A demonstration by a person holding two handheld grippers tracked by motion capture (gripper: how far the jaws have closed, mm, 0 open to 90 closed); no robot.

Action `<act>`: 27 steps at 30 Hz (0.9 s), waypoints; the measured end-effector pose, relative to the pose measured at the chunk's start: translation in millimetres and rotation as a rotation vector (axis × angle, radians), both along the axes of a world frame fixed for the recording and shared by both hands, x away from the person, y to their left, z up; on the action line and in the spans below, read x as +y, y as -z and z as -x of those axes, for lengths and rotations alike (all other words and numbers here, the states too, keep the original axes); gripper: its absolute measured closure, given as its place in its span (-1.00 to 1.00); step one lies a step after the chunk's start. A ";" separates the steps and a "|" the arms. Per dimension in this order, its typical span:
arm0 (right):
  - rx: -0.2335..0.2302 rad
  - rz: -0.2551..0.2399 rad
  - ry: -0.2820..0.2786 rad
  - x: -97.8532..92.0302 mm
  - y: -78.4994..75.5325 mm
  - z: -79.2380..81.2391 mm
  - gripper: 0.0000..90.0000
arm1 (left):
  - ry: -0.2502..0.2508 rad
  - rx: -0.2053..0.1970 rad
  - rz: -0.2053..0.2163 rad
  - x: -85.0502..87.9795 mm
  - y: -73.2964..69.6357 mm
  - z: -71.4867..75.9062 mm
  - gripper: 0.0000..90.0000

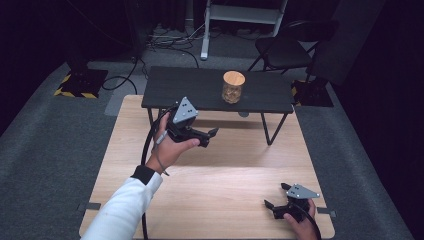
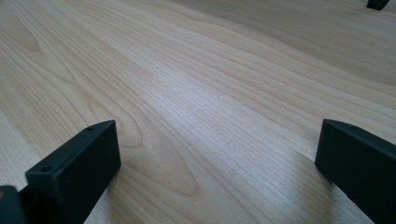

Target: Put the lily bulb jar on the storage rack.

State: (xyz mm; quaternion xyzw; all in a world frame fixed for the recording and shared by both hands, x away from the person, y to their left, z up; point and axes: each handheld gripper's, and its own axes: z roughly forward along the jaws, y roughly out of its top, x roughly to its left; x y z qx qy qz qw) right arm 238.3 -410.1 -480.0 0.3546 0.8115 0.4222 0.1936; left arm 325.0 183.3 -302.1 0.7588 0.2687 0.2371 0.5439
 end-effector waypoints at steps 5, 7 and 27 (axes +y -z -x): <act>0.000 0.000 0.000 0.0 0.0 0.2 -1.00 | -0.001 0.001 0.000 7.8 9.5 11.6 -0.99; 0.000 0.000 0.000 0.0 0.0 0.2 -1.00 | -0.004 -0.001 -0.004 10.8 17.4 19.8 -0.99; 0.001 0.000 0.000 0.0 0.0 0.2 -1.00 | -0.020 0.014 -0.025 31.3 89.9 63.5 -0.99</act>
